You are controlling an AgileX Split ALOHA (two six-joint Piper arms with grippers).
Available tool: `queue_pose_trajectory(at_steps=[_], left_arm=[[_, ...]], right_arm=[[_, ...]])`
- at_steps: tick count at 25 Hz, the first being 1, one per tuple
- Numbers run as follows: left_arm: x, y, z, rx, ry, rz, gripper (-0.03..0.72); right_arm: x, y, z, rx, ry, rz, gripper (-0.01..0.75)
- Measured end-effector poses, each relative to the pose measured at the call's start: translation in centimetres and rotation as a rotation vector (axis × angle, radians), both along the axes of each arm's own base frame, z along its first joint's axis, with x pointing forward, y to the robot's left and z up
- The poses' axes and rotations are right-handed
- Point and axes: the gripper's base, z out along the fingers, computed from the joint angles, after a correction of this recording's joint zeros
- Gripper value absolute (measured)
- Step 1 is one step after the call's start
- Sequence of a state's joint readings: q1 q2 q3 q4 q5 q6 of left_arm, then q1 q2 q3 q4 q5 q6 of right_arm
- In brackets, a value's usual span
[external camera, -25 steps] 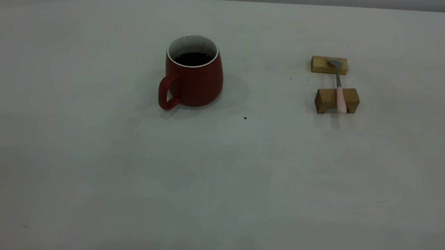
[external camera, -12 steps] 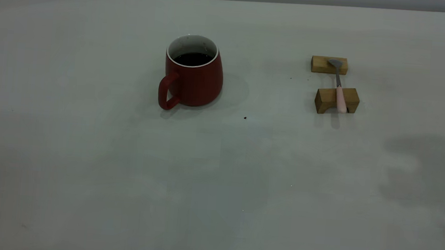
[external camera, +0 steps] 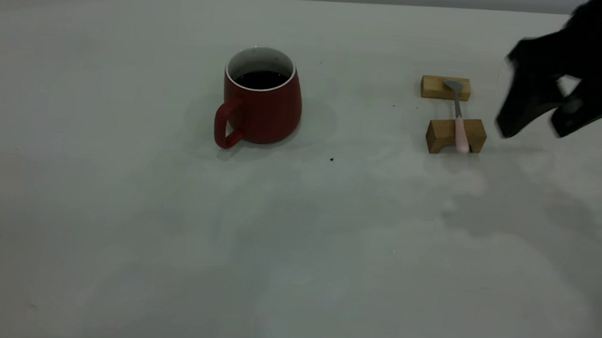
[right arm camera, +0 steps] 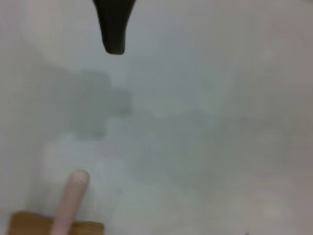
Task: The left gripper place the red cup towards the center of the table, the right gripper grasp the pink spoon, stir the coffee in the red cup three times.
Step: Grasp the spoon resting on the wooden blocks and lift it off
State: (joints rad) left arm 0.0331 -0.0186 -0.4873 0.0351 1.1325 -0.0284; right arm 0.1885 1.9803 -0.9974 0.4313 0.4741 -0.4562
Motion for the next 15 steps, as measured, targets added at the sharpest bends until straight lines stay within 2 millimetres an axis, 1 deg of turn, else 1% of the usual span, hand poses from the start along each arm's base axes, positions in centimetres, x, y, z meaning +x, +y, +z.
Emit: queue_pose_trajectory(at_steps=[4, 7, 15], left_arm=[[0.0, 0.0, 0.0, 0.0, 0.0, 0.0, 0.573], [0.0, 0.0, 0.0, 0.001, 0.0, -0.001, 0.573], [0.0, 0.0, 0.0, 0.001, -0.001, -0.001, 0.573]], right_arm=[[2.1, 1.1, -2.8, 0.0, 0.052, 0.023, 0.644], [3.3, 1.6, -4.0, -0.001, 0.077, 0.04, 0.641], [5.5, 1.5, -5.0, -0.068, 0.075, 0.039, 0.637]])
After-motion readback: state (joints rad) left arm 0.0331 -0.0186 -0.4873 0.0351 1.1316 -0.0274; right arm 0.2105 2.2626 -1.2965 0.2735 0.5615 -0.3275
